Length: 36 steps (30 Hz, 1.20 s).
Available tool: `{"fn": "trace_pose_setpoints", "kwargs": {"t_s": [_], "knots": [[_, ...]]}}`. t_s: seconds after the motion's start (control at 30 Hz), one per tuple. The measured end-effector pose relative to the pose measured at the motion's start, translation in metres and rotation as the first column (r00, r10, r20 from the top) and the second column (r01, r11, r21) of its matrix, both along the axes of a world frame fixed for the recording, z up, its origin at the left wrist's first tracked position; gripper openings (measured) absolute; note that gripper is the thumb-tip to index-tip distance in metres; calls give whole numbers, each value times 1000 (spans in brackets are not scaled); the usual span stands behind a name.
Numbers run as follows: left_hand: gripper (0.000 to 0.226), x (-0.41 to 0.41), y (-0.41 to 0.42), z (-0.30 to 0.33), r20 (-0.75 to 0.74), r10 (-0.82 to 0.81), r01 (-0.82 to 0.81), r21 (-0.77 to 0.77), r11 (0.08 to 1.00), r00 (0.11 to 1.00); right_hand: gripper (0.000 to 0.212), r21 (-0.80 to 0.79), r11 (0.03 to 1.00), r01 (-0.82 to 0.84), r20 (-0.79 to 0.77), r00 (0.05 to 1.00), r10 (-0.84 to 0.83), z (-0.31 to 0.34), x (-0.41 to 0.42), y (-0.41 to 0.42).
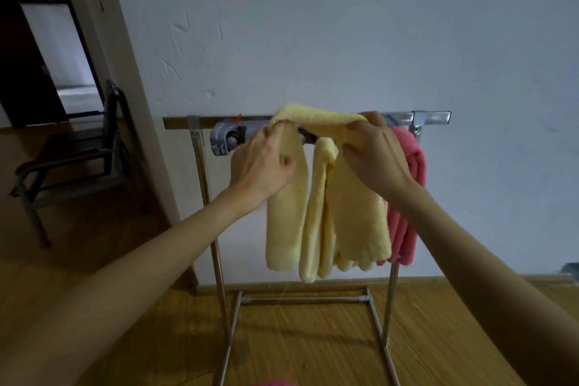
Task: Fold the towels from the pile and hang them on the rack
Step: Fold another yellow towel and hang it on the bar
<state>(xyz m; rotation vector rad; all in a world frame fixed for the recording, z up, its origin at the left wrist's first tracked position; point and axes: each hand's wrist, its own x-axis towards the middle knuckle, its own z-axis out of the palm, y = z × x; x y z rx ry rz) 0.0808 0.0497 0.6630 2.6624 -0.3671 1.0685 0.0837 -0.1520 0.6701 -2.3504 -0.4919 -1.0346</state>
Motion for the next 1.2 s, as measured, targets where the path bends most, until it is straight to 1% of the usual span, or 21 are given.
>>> {"fn": "trace_pose_setpoints", "kwargs": {"t_s": [0.07, 0.17, 0.23, 0.33, 0.47, 0.6, 0.67, 0.7, 0.77, 0.83, 0.9, 0.97, 1.07, 1.13, 1.2], "knots": [[61, 8, -11, 1, 3, -38, 38, -50, 998, 999, 30, 19, 996, 82, 11, 997, -83, -2, 5, 6], [75, 25, -21, 0, 1, -49, 49, -55, 997, 999, 34, 17, 984, 178, 4, 984, -179, -5, 15, 9], [77, 33, -23, 2, -9, -49, 48, -53, 997, 999, 37, 1, 978, 210, -16, 978, -210, -8, 20, 9], [78, 41, -26, 7, -27, -42, 42, -19, 999, 999, 32, 6, 974, 226, -67, 972, -225, -12, 28, 8], [80, 50, -27, 8, -53, 7, -5, 46, 999, 999, 26, 17, 976, 215, -102, 972, -212, -21, 38, 8], [72, 53, -31, 8, -67, 49, -42, 107, 993, 997, 32, 14, 960, 281, -170, 946, -275, -21, 49, 11], [64, 54, -33, 7, -58, 58, -49, 133, 990, 997, 31, 34, 945, 324, -189, 931, -313, -18, 52, 13], [63, 55, -34, 6, -53, 57, -49, 146, 988, 997, 30, 52, 940, 336, -183, 929, -322, -17, 54, 13], [67, 58, -35, 4, -47, 47, -39, 164, 986, 998, 26, 127, 936, 329, -167, 937, -306, -15, 59, 12], [69, 59, -36, 1, -59, 32, -22, 161, 987, 998, 28, 167, 932, 321, -154, 942, -297, -17, 63, 11], [69, 59, -37, -3, -78, 19, -7, 148, 989, 997, 27, 110, 944, 312, -104, 948, -301, -23, 64, 7], [74, 59, -37, -7, -99, 9, 4, 128, 992, 995, 27, 15, 953, 303, -45, 952, -302, -32, 64, 4], [83, 59, -35, -15, -113, 14, -2, 107, 994, 993, 29, -120, 940, 319, -20, 946, -324, -40, 64, 4], [85, 60, -33, -21, -119, 32, -18, 119, 993, 992, 33, -219, 921, 322, -12, 943, -332, -44, 66, 6], [84, 60, -32, -24, -120, 43, -27, 134, 991, 992, 42, -305, 901, 307, -7, 946, -325, -52, 69, 6]]}}
